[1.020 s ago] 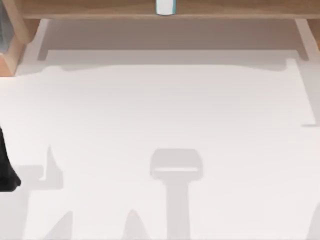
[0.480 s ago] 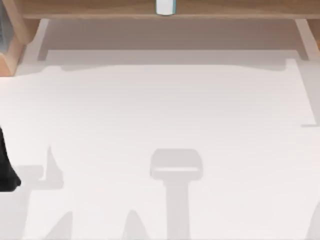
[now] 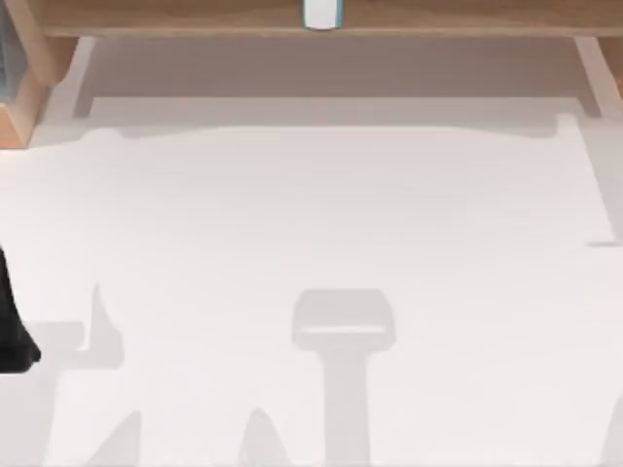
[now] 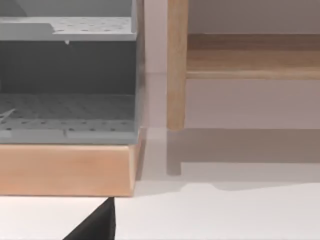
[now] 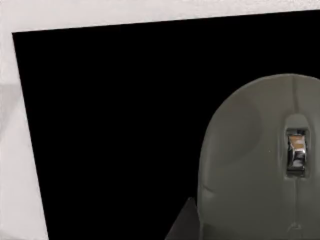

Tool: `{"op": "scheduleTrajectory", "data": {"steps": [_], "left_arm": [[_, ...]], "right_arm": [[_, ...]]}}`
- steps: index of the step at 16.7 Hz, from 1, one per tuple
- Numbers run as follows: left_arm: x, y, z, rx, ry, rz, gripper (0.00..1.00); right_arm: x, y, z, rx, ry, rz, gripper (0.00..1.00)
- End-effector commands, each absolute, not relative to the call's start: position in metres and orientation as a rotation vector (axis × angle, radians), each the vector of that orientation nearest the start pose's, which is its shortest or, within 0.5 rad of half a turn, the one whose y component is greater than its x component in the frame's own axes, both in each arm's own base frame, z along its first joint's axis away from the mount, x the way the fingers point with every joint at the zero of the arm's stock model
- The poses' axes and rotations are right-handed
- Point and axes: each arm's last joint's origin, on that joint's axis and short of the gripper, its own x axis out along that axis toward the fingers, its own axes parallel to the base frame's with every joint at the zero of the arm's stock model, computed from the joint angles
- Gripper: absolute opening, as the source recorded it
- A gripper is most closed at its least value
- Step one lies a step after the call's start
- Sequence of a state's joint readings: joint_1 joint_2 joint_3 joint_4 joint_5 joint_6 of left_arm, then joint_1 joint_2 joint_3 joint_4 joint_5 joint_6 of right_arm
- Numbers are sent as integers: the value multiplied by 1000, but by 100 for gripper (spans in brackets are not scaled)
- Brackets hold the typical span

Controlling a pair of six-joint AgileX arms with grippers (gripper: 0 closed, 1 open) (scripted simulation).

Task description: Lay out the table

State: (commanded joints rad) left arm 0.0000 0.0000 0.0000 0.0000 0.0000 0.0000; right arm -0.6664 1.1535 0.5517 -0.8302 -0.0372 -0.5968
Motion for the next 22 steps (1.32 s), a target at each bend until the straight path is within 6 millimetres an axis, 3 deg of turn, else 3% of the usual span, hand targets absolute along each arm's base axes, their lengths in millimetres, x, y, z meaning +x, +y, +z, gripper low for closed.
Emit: {"op": "scheduleTrajectory", "data": {"steps": [6, 10, 22], "left_arm": [[106, -1, 160, 0, 0, 0, 100], [106, -1, 160, 0, 0, 0, 100], [106, -1, 160, 0, 0, 0, 100]], "right_arm": [[132, -95, 137, 12, 1467, -9, 0], [132, -95, 137, 12, 1467, -9, 0], [132, -95, 137, 12, 1467, -9, 90]]}}
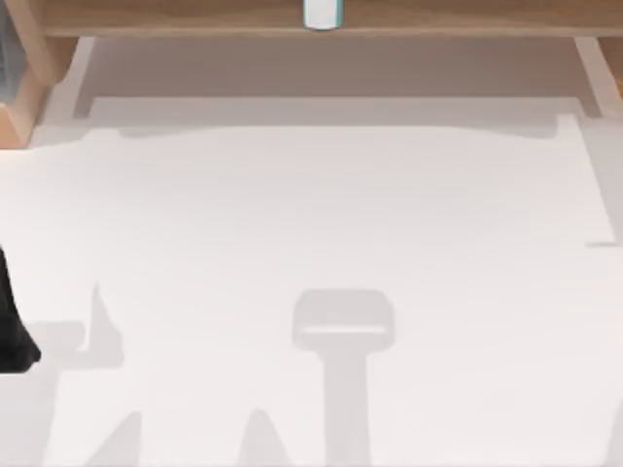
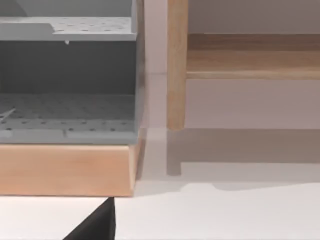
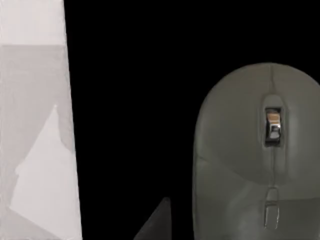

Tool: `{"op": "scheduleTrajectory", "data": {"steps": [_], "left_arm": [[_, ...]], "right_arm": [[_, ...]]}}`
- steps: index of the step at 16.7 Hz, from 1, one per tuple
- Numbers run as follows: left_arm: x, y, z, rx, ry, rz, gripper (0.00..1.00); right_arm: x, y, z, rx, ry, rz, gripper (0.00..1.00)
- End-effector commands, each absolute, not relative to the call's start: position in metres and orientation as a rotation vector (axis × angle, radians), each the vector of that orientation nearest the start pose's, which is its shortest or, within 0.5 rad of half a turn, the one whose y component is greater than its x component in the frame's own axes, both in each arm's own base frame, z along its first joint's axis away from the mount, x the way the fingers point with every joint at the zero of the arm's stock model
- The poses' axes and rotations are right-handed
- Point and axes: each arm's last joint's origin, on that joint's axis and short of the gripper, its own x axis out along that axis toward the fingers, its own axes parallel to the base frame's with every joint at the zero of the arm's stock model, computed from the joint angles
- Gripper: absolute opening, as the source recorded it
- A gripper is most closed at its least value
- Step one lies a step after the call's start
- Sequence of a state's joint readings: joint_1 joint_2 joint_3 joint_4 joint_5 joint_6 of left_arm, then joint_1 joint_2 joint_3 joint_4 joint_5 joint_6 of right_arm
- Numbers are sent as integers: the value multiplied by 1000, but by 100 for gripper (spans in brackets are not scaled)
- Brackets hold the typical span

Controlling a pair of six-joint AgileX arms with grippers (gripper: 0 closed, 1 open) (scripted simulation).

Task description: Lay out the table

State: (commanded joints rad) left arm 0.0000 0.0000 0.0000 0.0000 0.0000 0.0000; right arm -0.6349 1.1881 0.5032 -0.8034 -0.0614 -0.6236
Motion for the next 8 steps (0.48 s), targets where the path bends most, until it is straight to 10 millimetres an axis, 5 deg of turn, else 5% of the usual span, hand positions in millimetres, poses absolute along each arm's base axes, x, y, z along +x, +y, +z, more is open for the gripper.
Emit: {"op": "scheduleTrajectory", "data": {"steps": [2, 8], "left_arm": [[106, -1, 160, 0, 0, 0, 100], [106, -1, 160, 0, 0, 0, 100]], "right_arm": [[132, -95, 137, 12, 1467, -9, 100], [132, -95, 137, 12, 1467, -9, 100]]}}
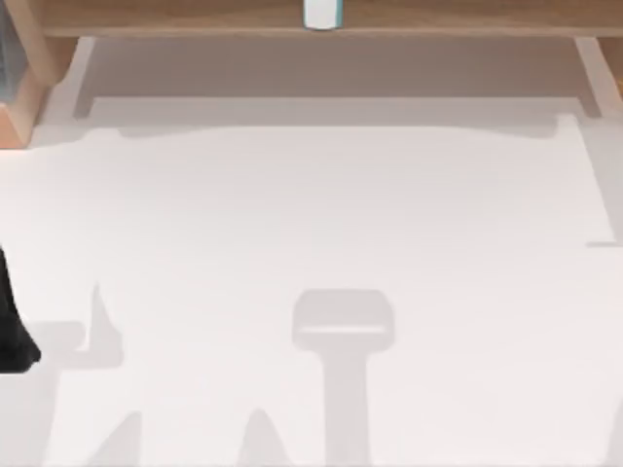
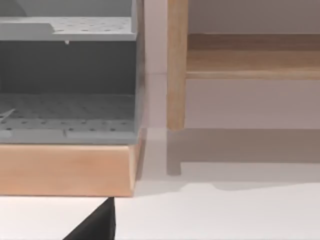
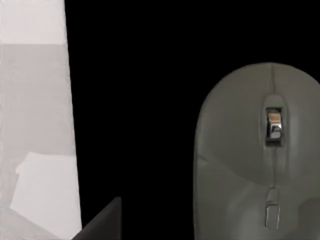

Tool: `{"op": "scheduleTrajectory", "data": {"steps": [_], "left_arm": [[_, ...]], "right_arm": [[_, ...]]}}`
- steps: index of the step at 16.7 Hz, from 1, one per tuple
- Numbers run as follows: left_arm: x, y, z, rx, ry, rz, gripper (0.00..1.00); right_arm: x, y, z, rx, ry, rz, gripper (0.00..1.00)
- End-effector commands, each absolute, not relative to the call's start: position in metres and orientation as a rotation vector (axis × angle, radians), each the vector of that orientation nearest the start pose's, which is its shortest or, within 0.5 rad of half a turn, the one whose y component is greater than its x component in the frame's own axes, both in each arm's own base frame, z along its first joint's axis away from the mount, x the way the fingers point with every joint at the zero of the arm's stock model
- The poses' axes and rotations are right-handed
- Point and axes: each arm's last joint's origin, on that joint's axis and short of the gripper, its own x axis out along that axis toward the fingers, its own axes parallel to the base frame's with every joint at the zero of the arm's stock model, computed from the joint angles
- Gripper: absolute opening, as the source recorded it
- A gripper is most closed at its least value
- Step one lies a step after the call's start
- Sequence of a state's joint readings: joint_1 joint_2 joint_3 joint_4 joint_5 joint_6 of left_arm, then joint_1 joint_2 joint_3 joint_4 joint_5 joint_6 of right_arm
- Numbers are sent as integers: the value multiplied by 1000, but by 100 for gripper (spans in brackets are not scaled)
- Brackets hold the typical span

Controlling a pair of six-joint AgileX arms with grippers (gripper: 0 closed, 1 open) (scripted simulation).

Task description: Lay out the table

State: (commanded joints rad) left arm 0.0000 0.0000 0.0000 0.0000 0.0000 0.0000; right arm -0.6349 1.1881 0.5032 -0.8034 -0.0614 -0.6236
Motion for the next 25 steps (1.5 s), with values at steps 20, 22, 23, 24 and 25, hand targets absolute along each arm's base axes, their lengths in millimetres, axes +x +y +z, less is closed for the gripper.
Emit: {"op": "scheduleTrajectory", "data": {"steps": [20, 22, 23, 24, 25], "left_arm": [[106, -1, 160, 0, 0, 0, 100], [106, -1, 160, 0, 0, 0, 100], [106, -1, 160, 0, 0, 0, 100], [106, -1, 160, 0, 0, 0, 100], [106, -1, 160, 0, 0, 0, 100]], "right_arm": [[204, -187, 114, -944, 615, 120, 100], [208, -193, 106, -1085, 509, 110, 100], [210, -195, 103, -1149, 459, 102, 100], [212, -196, 99, -1208, 412, 92, 100], [213, -196, 96, -1264, 365, 81, 100]]}}
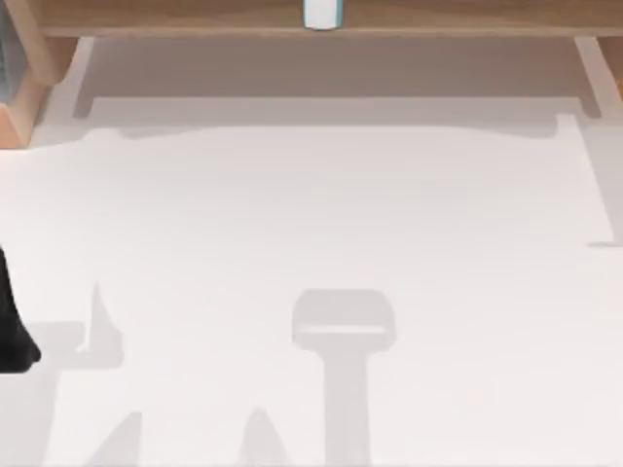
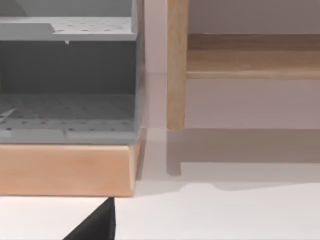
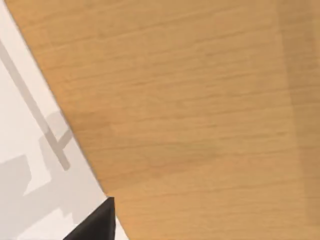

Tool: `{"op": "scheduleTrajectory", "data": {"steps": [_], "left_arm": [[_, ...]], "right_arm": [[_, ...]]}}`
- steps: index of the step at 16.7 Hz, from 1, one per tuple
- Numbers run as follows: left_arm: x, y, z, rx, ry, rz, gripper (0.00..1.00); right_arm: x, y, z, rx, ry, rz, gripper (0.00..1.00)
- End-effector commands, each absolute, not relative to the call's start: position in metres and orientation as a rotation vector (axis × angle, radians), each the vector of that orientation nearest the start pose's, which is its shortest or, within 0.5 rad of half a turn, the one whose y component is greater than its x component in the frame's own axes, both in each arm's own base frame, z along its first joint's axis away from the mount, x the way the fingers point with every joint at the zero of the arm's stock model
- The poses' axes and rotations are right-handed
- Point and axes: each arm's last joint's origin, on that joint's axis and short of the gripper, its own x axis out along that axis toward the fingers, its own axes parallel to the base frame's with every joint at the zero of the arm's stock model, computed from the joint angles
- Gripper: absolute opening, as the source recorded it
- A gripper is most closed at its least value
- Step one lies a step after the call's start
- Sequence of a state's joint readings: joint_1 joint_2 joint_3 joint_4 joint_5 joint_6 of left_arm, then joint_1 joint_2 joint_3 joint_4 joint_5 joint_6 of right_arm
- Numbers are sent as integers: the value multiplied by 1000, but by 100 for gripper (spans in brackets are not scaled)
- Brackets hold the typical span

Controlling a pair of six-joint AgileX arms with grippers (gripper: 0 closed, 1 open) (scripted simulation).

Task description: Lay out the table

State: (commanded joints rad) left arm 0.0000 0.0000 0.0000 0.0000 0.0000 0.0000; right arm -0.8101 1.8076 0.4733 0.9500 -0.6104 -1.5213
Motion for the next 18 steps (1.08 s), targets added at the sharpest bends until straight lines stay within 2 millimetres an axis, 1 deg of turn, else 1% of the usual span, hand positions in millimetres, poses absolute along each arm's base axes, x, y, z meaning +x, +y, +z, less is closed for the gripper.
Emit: {"op": "scheduleTrajectory", "data": {"steps": [5, 10, 12, 18], "left_arm": [[106, -1, 160, 0, 0, 0, 100], [106, -1, 160, 0, 0, 0, 100], [106, -1, 160, 0, 0, 0, 100], [106, -1, 160, 0, 0, 0, 100]], "right_arm": [[217, -189, 86, -1457, 169, 39, 100], [223, -180, 87, -1555, 34, -2, 100], [225, -179, 89, -1571, 8, -8, 100], [225, -180, 90, -1571, 11, -11, 100]]}}
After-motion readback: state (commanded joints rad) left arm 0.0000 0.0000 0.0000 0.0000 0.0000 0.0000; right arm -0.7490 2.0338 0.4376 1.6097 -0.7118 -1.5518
